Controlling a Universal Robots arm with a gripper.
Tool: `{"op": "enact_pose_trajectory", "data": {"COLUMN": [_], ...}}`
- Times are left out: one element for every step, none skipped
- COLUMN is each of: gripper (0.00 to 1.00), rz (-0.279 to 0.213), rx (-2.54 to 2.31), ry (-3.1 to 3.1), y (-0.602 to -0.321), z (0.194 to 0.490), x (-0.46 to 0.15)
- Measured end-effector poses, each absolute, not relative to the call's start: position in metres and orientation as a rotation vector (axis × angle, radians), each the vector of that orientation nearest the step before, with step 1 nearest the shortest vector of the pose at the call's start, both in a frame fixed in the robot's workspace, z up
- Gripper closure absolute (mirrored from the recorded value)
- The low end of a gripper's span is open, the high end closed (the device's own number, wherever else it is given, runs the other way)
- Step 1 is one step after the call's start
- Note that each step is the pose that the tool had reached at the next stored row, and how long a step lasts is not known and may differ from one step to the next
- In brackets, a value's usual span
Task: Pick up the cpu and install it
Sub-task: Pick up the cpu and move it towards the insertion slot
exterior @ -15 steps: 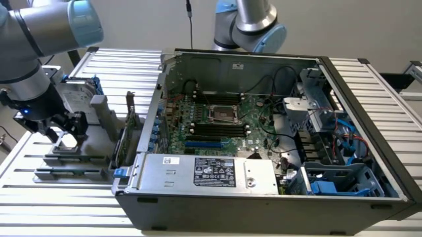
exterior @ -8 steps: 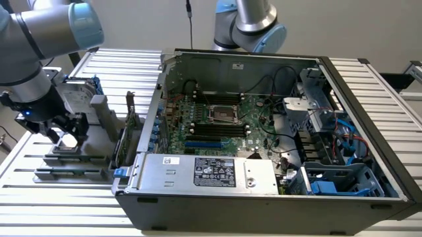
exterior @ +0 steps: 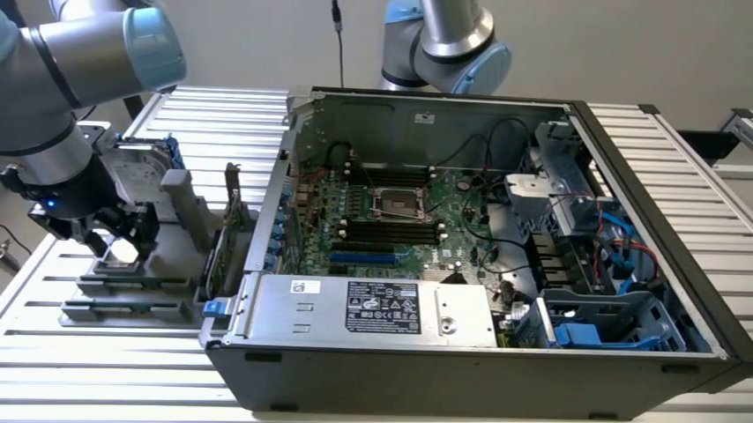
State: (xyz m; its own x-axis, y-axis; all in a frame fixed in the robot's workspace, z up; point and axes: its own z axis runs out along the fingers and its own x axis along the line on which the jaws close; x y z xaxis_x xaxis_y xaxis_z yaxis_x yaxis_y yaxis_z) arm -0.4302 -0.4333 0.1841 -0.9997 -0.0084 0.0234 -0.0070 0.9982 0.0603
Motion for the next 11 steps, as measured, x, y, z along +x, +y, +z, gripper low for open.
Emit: {"op": "enact_pose_trajectory", "data": {"gripper": [0.33,0.33,0.33,0.33,0.33,0.33,0.33,0.33,0.33,0.33,0.33], "rz": [-0.095,-0.095,-0.095,-0.095,-0.095,-0.095,-0.095,-0.095,-0.095,-0.095,-0.095], "rx": [0.012,0.012,0.012,0.012,0.012,0.012,0.012,0.012,0.012,0.012,0.012], "ry": [-3.117,-3.116,-3.116,-3.116,-3.116,-3.115,-3.115,-3.115,-3.114,-3.114,-3.114], "y": [-0.4333,-0.4333,-0.4333,-0.4333,-0.4332,-0.4332,-0.4332,-0.4332,-0.4332,-0.4332,-0.4332], "z": [0.1838,0.1837,0.1836,0.1836,0.1835,0.1835,0.1835,0.1834,0.1835,0.1834,0.1834], "x": [-0.4303,-0.4303,-0.4303,-0.4303,-0.4302,-0.4303,-0.4303,-0.4303,-0.4303,-0.4303,-0.4303]}}
